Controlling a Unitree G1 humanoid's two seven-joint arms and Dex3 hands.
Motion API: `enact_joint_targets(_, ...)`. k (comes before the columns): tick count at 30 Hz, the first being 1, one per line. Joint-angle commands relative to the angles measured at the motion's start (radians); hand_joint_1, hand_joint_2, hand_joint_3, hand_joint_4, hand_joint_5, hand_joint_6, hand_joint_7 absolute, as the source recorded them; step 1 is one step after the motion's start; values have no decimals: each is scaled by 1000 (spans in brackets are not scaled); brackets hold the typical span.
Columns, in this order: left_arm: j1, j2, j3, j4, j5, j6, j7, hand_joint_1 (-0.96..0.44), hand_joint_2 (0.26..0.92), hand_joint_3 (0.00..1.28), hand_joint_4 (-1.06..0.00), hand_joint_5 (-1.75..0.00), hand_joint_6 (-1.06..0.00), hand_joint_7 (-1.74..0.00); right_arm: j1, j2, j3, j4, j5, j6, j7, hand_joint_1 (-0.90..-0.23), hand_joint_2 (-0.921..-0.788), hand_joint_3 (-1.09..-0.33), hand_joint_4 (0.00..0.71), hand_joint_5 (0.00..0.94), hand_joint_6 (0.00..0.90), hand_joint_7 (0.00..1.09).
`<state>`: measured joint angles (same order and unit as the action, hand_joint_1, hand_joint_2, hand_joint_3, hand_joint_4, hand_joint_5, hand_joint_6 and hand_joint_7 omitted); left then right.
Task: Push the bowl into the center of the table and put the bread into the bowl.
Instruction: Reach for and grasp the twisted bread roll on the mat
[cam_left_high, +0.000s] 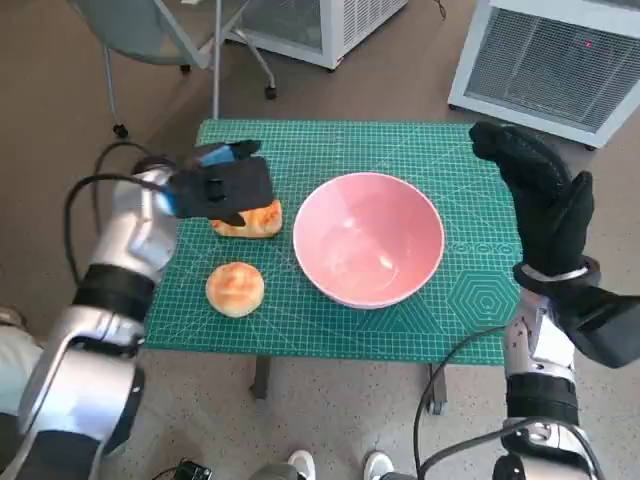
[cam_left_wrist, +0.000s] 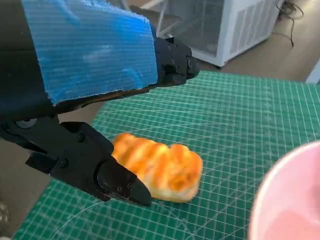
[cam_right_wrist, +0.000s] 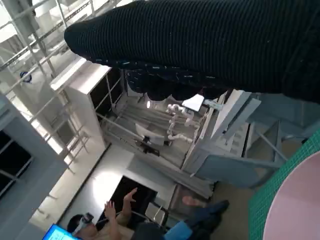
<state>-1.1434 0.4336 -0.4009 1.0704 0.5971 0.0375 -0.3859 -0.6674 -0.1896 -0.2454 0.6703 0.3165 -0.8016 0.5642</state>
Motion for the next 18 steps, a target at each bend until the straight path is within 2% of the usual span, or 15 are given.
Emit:
enact_joint_targets(1,-56,-29,-34,92,26,-33,35,-250,710,0,-48,-6,-207,-19,13,2,6,13,0,4,-7,-646,-921,-722,94,1,-1,463)
enact_joint_targets(18,-91,-73,-103,220,67,-40,57,-256,710,0,-58,-3,-215,-10,27,-2,9,-3,20,6,7,-646,-921,-729,91,0,-1,463)
